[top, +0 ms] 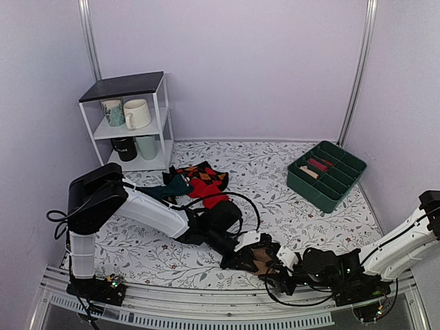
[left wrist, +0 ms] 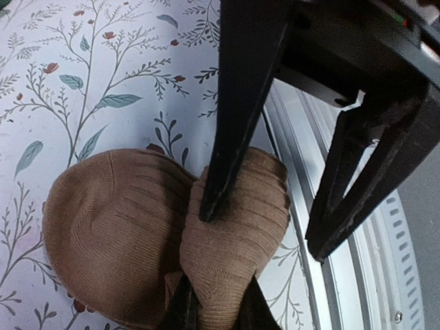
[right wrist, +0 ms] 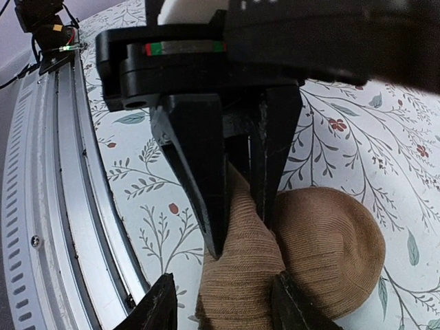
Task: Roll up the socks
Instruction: Roll a pair of socks at the center of the board.
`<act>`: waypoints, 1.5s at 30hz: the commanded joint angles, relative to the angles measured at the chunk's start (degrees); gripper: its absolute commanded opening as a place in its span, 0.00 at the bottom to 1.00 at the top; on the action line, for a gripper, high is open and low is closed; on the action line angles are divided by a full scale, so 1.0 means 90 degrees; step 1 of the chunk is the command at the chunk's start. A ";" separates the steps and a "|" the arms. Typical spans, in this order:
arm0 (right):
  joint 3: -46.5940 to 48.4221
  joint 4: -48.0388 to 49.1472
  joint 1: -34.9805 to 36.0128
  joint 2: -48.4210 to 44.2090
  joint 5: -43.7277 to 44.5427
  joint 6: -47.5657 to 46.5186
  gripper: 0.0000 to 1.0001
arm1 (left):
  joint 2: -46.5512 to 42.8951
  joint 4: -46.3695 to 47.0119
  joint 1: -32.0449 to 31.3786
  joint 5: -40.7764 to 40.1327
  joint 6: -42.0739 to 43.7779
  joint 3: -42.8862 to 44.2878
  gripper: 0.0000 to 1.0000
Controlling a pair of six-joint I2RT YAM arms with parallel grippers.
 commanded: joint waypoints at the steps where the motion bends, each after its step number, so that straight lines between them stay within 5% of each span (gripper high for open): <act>1: 0.0076 -0.0010 -0.0026 0.0328 -0.0198 0.0433 0.46 | 0.0779 -0.1816 -0.0083 -0.0566 0.0008 -0.0435 0.00; 7: 0.0188 -0.0139 -0.0028 0.0729 -0.0121 0.0602 0.42 | 0.0779 -0.1840 -0.0075 -0.0576 0.0021 -0.0423 0.00; 16: 0.0065 -0.0359 -0.0031 0.1139 -0.0421 0.1350 0.08 | 0.0656 -0.1711 -0.0074 -0.0770 0.0045 -0.0438 0.00; 18: 0.0035 -0.0361 -0.0029 0.1225 -0.0506 0.1565 0.04 | 0.0496 -0.1548 -0.0086 -0.0952 0.0062 -0.0447 0.12; 19: 0.0025 -0.0350 -0.0028 0.1265 -0.0565 0.1626 0.03 | 0.0382 -0.1444 -0.0095 -0.1077 0.0072 -0.0456 0.32; 20: 0.0010 -0.0349 -0.0032 0.1301 -0.0597 0.1717 0.03 | 0.0248 -0.1323 -0.0105 -0.1251 0.0074 -0.0462 0.37; 27: -0.0154 -0.0217 -0.0144 0.1653 -0.0947 0.2381 0.02 | -0.1178 0.0407 -0.0272 -0.2211 0.0389 -0.1021 0.46; 35: -0.0411 -0.0166 -0.0691 0.1450 -0.2101 0.3220 0.02 | -0.2694 0.2831 -0.0667 -0.2846 0.1367 -0.3237 0.48; 45: -0.0327 -0.0308 -0.1048 0.1567 -0.2948 0.3297 0.02 | -0.2179 0.4346 -0.0753 -0.2956 0.2138 -0.3523 0.54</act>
